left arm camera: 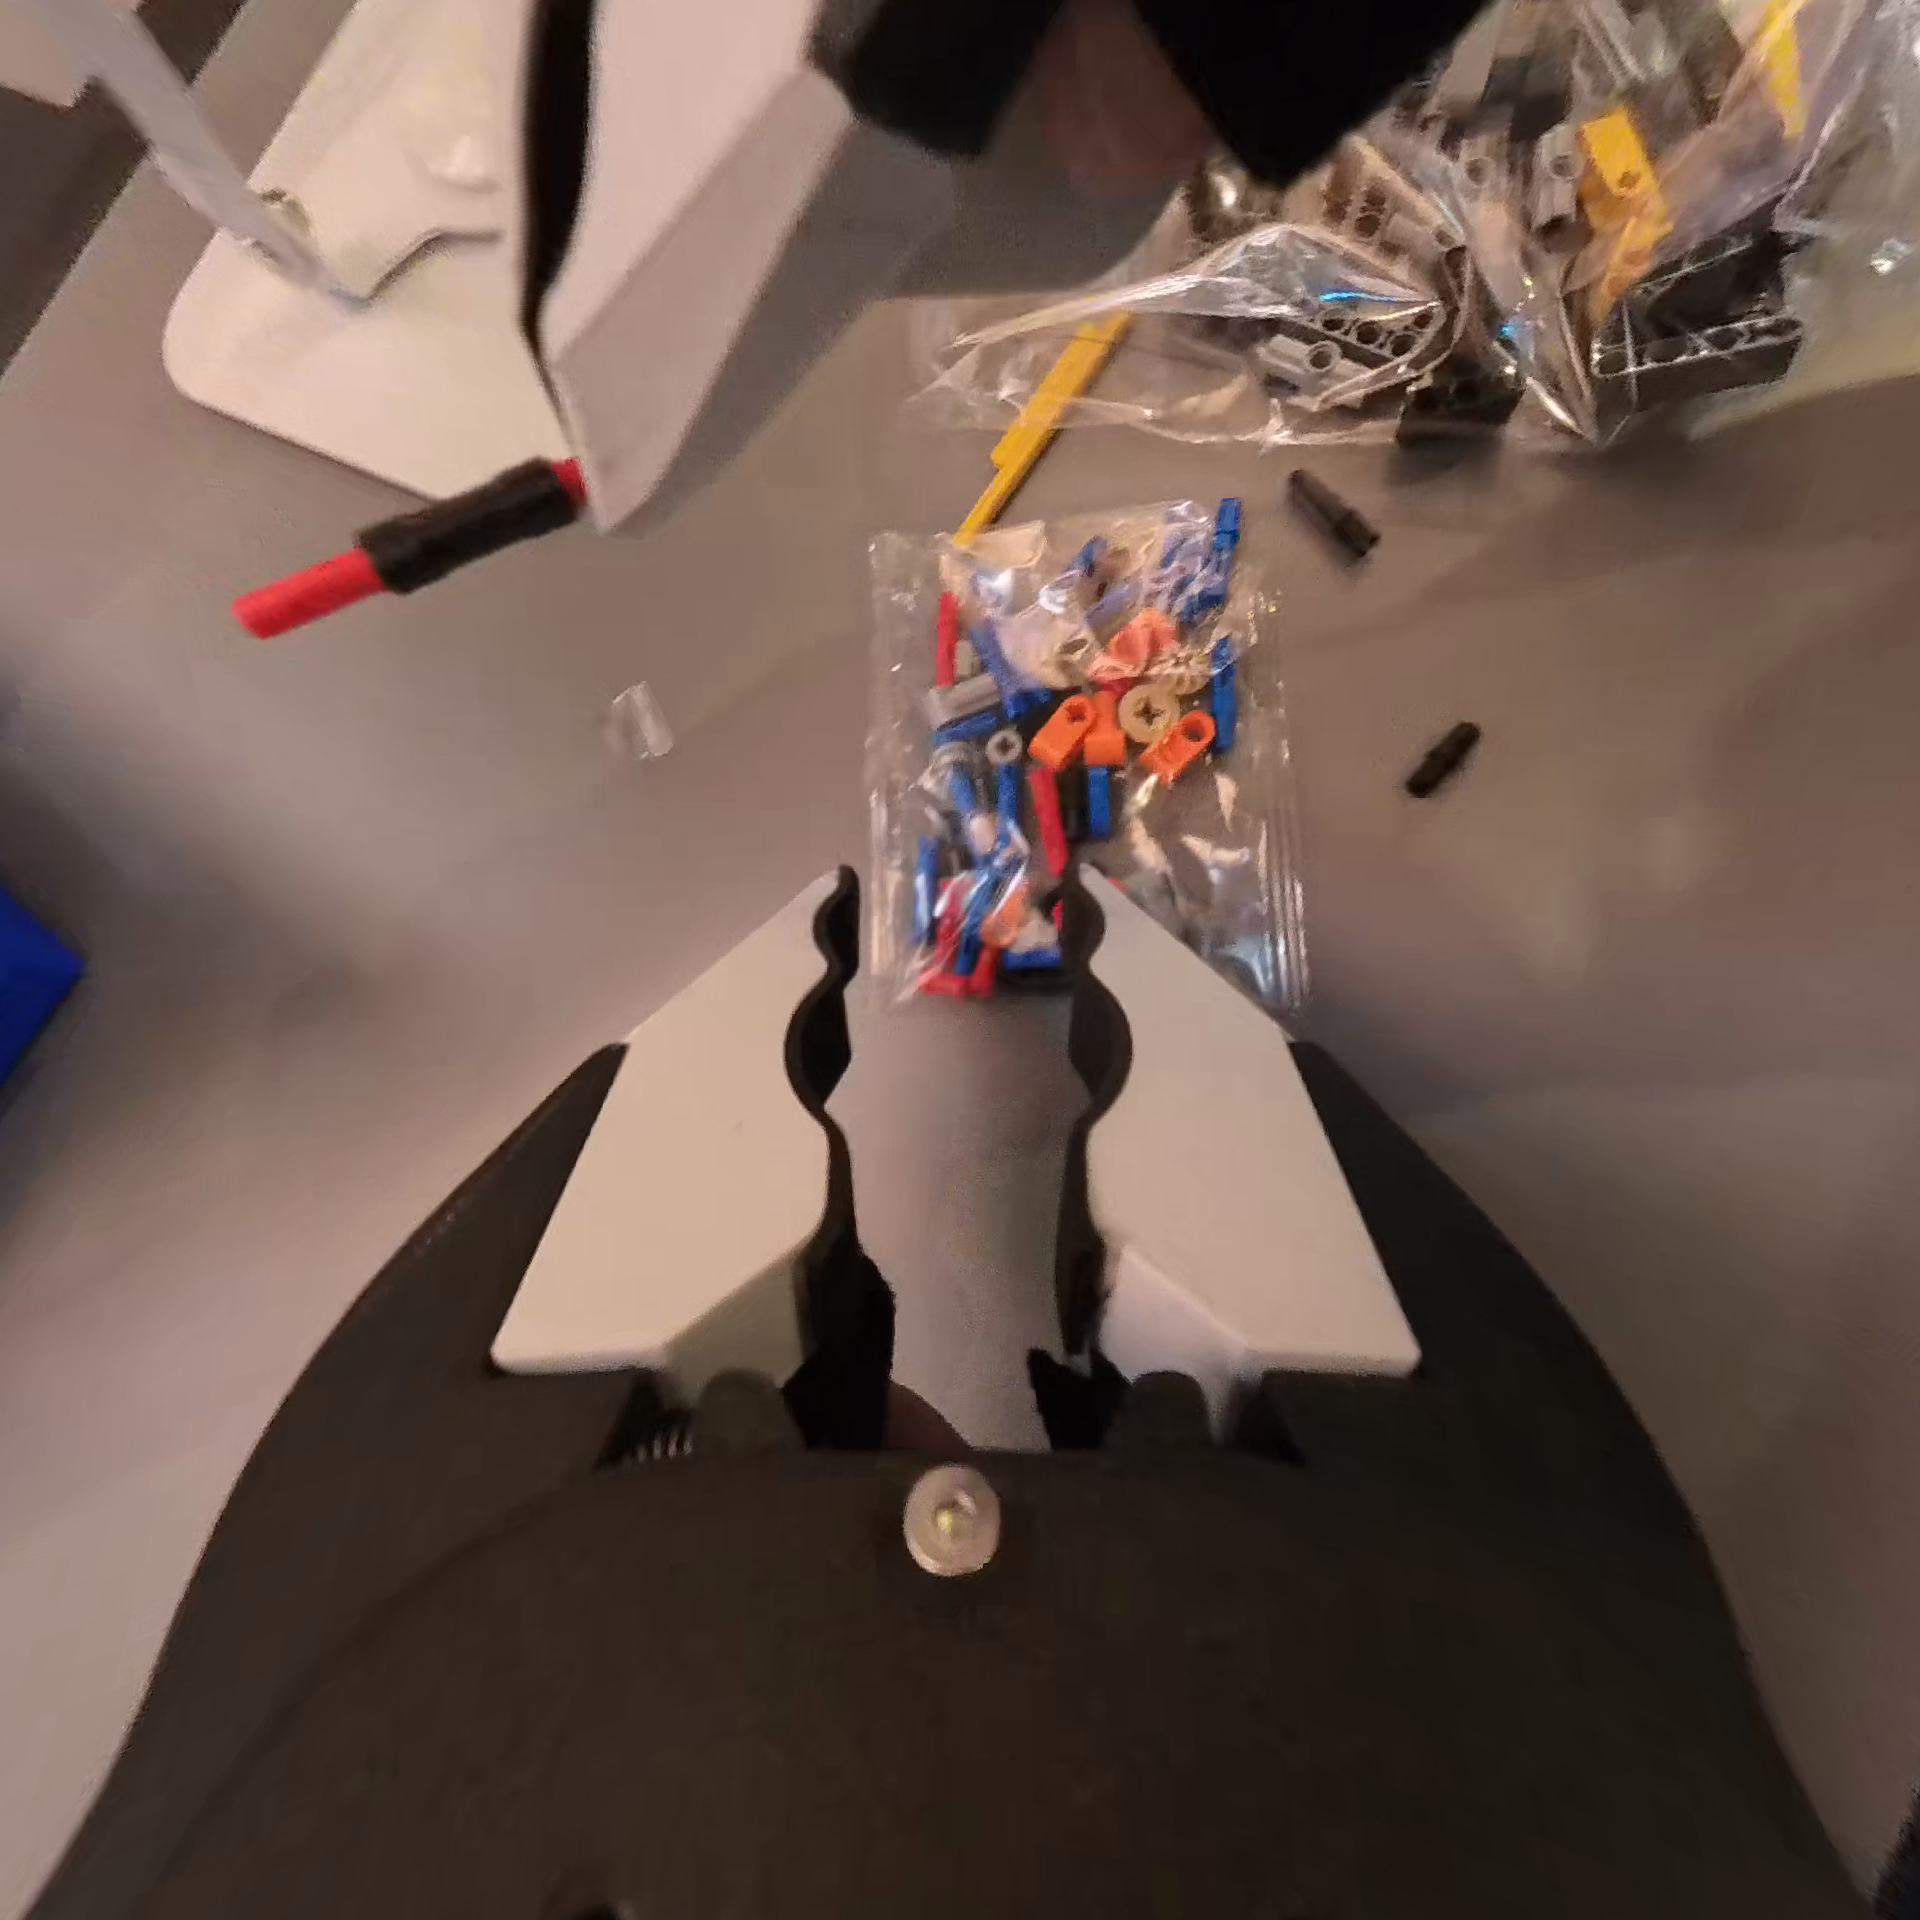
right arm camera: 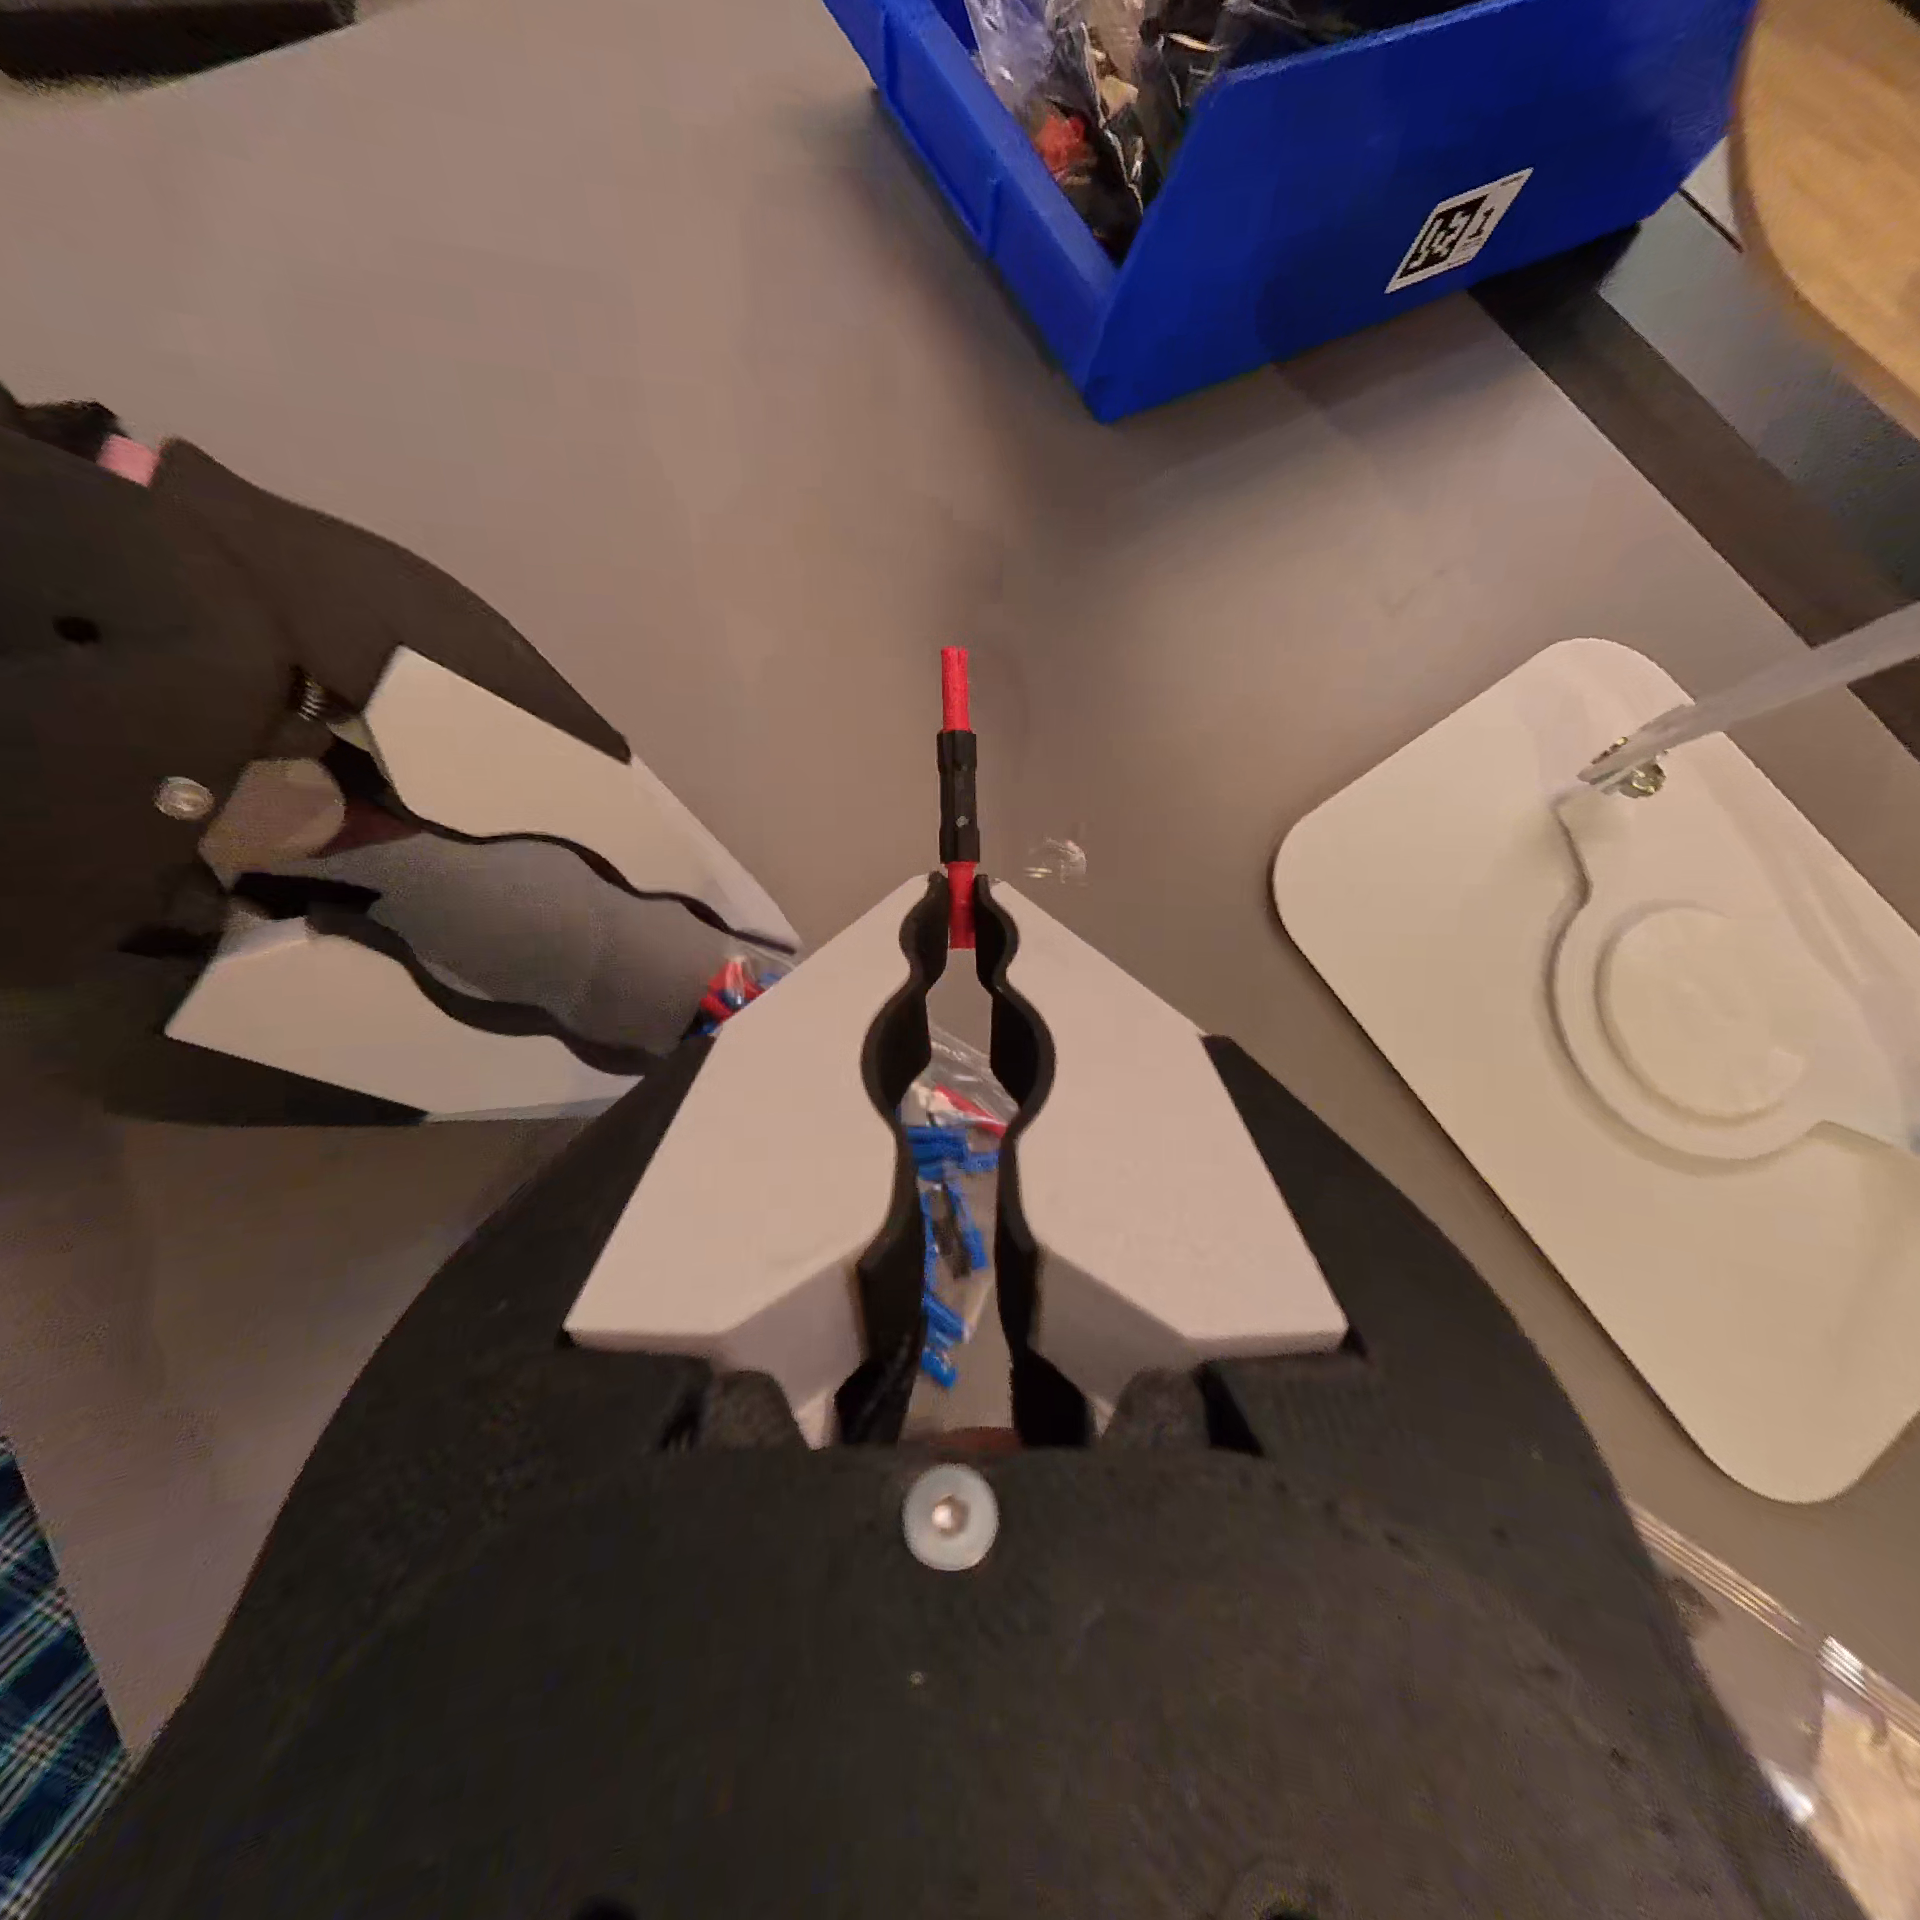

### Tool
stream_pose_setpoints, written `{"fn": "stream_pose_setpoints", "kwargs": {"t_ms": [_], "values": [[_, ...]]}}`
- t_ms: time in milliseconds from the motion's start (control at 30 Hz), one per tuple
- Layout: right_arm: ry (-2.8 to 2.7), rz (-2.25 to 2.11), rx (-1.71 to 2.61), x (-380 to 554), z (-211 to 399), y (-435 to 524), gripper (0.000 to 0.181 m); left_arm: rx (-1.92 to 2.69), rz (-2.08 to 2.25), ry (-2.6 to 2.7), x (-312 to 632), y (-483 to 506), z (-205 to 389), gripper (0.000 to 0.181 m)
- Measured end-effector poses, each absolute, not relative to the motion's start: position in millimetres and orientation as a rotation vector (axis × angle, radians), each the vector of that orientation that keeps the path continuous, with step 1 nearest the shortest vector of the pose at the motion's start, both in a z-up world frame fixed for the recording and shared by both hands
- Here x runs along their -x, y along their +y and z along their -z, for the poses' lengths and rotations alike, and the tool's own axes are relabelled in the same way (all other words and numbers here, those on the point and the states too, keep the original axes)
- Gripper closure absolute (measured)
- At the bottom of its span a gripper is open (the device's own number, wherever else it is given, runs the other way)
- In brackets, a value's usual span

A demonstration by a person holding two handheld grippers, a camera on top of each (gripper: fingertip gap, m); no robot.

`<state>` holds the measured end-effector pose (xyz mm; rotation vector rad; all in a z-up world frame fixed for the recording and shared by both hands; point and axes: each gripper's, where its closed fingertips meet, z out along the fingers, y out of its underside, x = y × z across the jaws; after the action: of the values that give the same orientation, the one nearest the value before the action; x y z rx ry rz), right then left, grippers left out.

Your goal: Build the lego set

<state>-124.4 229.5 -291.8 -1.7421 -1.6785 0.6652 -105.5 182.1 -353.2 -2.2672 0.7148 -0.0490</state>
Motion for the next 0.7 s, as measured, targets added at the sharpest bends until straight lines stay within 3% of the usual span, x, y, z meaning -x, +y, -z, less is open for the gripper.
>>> {"fn": "stream_pose_setpoints", "kwargs": {"t_ms": [33,367,567,700], "values": [[-1.681,-0.675,1.746,128,293,228,0.18,2.263,0.032,0.692,111,179,349,0.144],[-1.533,-1.168,1.91,160,287,195,0.18,2.022,-0.267,0.516,161,201,295,0.105],[-1.419,-1.337,1.993,160,287,193,0.18,1.928,-0.444,0.529,168,213,286,0.101],[-1.414,-1.366,2.008,160,291,191,0.18,1.946,-0.454,0.573,167,215,293,0.116]]}}
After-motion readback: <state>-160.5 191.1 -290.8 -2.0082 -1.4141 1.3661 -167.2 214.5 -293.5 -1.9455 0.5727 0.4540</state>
